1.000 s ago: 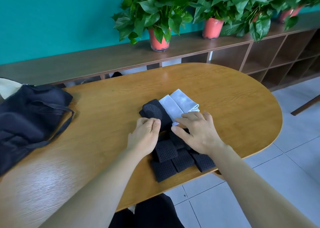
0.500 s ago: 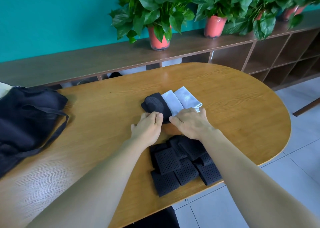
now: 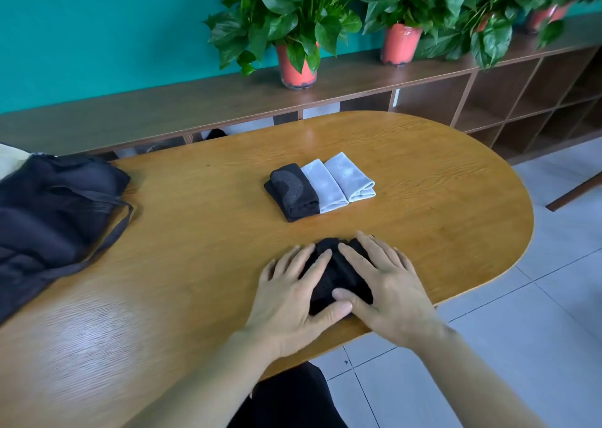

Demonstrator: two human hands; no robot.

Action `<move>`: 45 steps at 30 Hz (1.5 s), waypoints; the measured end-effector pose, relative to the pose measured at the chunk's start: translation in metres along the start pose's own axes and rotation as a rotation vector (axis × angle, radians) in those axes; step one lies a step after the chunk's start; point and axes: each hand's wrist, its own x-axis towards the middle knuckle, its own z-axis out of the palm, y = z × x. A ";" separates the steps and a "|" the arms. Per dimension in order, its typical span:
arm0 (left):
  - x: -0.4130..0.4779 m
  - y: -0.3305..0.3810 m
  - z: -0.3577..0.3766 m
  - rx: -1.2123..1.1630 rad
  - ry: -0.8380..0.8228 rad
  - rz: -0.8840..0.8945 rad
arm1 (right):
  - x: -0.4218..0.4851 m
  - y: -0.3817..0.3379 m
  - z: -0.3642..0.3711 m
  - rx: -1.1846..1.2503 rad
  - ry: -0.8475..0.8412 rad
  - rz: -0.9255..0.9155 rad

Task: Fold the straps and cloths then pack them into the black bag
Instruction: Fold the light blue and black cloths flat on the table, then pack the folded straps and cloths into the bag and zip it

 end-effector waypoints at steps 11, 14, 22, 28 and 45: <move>0.055 0.007 0.012 0.087 0.008 0.039 | 0.033 0.023 0.001 -0.045 0.138 0.178; 0.053 0.004 0.007 0.118 0.052 0.056 | 0.035 0.019 -0.001 -0.084 0.124 0.174; 0.005 -0.031 -0.038 0.051 0.260 -0.022 | 0.036 -0.012 -0.023 -0.127 0.215 0.124; -0.067 -0.114 -0.073 0.095 0.328 -0.286 | 0.059 -0.100 0.001 -0.065 0.212 -0.089; -0.199 -0.321 -0.132 0.240 0.473 -0.708 | 0.160 -0.328 0.106 -0.048 -0.090 -0.388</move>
